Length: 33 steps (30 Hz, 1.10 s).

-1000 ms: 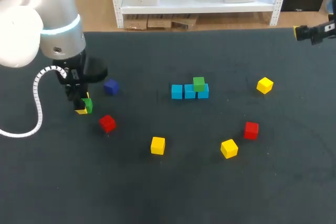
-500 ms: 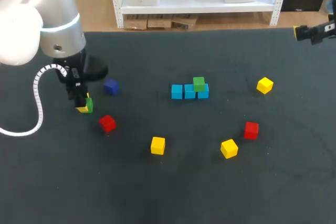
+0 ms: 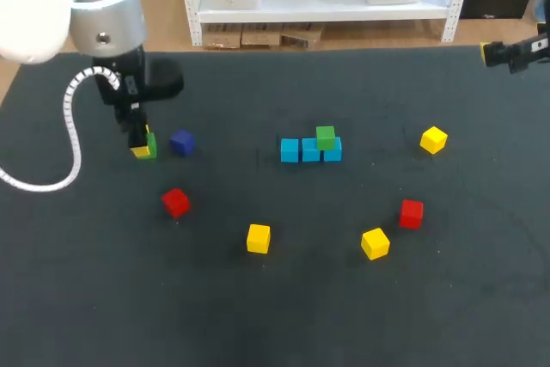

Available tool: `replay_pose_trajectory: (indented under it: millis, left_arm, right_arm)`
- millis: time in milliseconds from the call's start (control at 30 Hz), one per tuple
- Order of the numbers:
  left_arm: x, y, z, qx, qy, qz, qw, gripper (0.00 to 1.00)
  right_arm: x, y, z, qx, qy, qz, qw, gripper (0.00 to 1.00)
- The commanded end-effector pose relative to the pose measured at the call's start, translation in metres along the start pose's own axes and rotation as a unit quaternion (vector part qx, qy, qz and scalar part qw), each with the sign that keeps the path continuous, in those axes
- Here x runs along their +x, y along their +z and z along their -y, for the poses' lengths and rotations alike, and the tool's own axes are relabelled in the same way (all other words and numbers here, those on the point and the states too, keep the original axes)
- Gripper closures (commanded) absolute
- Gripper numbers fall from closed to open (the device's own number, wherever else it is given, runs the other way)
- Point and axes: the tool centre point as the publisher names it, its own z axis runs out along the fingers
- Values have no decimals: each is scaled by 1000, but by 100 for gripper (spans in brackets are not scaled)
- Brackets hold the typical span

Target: Place the blue cubes, place green cubes on the blue cubes, place the yellow cubes on the green cubes, then place the red cubes on the yellow cubes, and place purple cube on the red cubes.

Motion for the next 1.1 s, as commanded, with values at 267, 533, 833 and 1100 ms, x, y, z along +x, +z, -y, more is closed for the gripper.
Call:
replay_pose_trajectory:
  millis: [267,533,833,1100]
  left_arm:
    - [-32,-22,-13,-15,7,-14,1000,100]
    - [-57,-32,-18,-21,16,-12,1000,100]
    - [-85,-38,-24,-28,33,2,999,100]
    - [-112,-39,-23,-37,71,1,997,100]
  right_arm:
    - [3,3,1,-3,1,21,1000,0]
    - [3,3,1,-3,1,21,1000,0]
    - [3,3,1,-3,1,21,1000,0]
    - [3,3,1,-3,1,21,1000,0]
